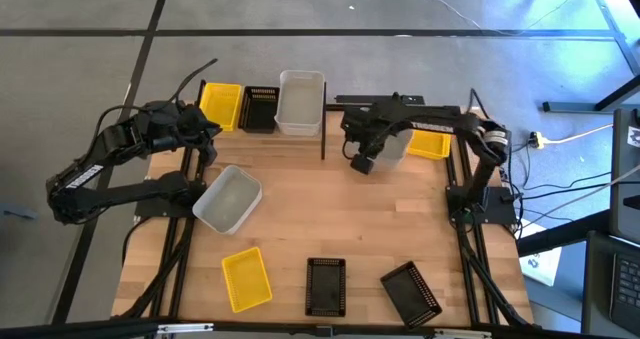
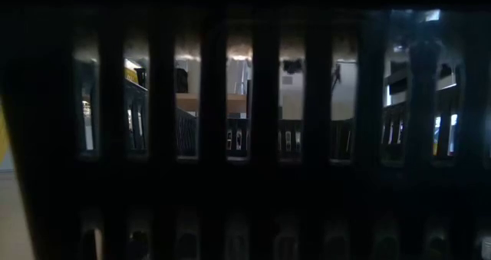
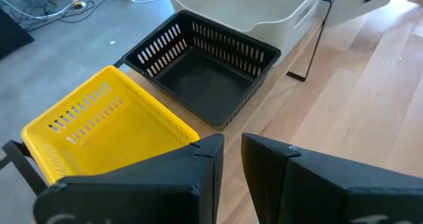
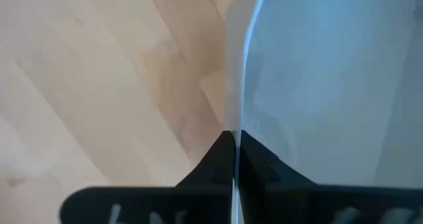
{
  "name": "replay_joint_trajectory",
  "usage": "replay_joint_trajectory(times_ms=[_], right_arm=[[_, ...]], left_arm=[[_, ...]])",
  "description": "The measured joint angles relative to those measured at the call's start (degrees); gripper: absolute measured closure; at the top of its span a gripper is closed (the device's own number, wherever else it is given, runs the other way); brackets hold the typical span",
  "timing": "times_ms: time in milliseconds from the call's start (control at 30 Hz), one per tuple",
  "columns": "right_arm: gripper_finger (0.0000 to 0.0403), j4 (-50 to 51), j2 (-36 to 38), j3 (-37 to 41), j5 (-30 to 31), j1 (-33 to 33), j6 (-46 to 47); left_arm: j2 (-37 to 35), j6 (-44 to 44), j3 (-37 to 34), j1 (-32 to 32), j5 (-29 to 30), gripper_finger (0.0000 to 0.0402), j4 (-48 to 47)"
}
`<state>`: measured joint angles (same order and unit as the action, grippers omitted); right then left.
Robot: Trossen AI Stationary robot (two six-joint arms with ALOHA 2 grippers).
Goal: Stack baskets on shelf by color
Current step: Stack the top gray bin on top of the other gray bin on the shelf
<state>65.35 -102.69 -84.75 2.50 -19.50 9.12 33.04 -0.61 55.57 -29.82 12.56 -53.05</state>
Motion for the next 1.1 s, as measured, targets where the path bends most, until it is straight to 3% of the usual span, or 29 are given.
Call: replay_joint_trajectory(times_ms=[233,600,933,1100], right_arm=[[0.0403,2.9,5.4,-1.7,5.4,4.4,17.1],[0.0403,11.0,6.8,-16.1,25.7,9.9,44.0],[0.0403,7.5,6.8,-29.4,44.3,14.8,45.8],[0.0403,-3.3,6.8,-30.9,49.1,16.4,40.1]], left_arm=[[0.0,-2.7,0.0,0.0,0.0,0.0354,0.1],[0.0,-3.0,0.0,0.0,0.0,0.0354,0.2],[0.0,-3.2,0.0,0.0,0.0,0.0354,0.2],[0.0,-5.7,0.0,0.0,0.0,0.0354,0.2]])
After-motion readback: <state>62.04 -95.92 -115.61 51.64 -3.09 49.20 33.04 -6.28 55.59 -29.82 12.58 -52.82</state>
